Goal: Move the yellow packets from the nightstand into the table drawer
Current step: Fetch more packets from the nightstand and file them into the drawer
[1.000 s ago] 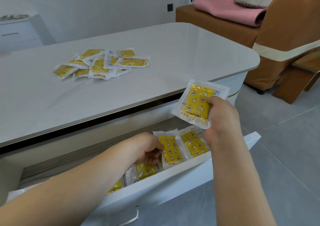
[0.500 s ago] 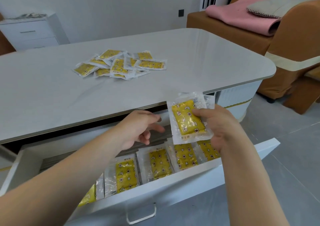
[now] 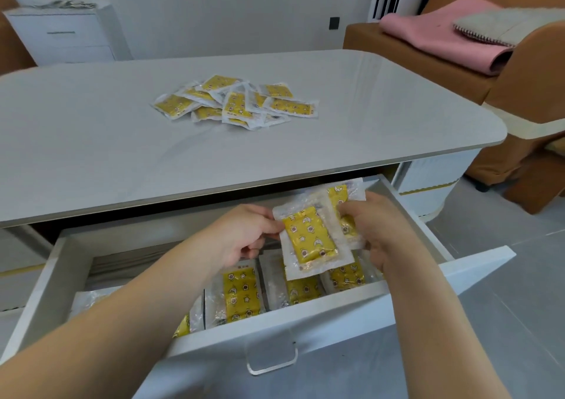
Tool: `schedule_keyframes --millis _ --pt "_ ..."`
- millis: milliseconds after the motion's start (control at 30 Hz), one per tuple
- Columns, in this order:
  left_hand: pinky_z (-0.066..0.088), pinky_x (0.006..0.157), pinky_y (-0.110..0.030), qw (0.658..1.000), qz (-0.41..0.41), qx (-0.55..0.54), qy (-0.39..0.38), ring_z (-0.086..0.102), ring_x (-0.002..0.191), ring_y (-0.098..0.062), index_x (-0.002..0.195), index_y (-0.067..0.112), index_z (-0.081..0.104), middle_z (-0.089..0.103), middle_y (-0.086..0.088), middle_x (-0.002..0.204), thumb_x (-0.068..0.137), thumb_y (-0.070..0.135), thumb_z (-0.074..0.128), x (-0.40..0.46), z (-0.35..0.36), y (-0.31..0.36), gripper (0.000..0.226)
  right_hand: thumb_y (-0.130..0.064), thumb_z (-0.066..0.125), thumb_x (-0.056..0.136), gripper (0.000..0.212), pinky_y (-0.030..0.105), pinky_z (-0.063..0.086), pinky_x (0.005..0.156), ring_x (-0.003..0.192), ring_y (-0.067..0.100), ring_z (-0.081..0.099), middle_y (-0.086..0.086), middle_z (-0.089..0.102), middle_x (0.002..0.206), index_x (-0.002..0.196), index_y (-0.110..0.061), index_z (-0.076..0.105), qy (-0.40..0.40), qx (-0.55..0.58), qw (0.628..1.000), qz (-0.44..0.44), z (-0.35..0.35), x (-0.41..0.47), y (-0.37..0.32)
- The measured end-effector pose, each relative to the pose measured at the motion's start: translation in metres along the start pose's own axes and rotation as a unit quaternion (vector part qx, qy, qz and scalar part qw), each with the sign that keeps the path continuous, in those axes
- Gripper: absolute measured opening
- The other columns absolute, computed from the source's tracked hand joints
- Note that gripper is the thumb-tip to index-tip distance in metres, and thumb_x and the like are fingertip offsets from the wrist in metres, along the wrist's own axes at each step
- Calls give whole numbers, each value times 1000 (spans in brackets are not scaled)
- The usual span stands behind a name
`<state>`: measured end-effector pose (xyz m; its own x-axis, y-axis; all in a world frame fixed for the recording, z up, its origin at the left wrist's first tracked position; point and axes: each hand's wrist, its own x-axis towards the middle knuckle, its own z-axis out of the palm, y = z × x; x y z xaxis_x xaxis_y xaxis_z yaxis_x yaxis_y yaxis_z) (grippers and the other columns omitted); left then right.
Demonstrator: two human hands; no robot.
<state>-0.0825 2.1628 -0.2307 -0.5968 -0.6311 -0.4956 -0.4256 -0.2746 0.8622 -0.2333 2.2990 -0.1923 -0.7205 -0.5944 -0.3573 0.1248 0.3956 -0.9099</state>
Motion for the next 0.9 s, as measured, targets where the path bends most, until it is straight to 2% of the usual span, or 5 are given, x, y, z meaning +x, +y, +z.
schedule_keyframes --millis 267,567,700,800,900 --pt "28 44 -22 956 -100 271 42 32 47 -16 94 8 65 61 -12 83 91 12 65 17 4 -28 5 -8 49 94 13 50 56 85 92 34 69 20 69 102 94 -12 62 -3 -98 995 8 7 -1 5" --pt "33 42 -18 931 -112 347 31 37 40 -14 78 6 69 75 -3 66 88 24 68 8 2 -27 21 -6 45 85 14 52 56 82 94 39 68 24 67 102 88 -9 59 -9 -114 993 9 11 1 6" --pt "31 39 -18 958 -11 251 138 42 41 -14 87 9 69 70 -3 61 87 27 66 13 -9 -21 18 -7 48 85 17 59 55 83 91 41 69 25 69 99 92 -6 64 -38 -142 989 6 10 -2 5" --pt "26 37 -19 995 22 70 70 31 40 -12 105 15 68 74 -8 80 88 22 69 11 -2 -14 18 -5 52 86 20 59 55 83 91 41 70 25 70 101 101 1 64 -70 -166 984 1 13 -4 3" --pt "23 36 -20 1000 23 19 7 27 40 -11 114 15 63 72 -1 71 89 18 68 13 4 -11 25 -7 57 90 10 48 59 83 82 28 73 14 73 94 91 -10 66 -108 -190 976 -6 16 -5 2"
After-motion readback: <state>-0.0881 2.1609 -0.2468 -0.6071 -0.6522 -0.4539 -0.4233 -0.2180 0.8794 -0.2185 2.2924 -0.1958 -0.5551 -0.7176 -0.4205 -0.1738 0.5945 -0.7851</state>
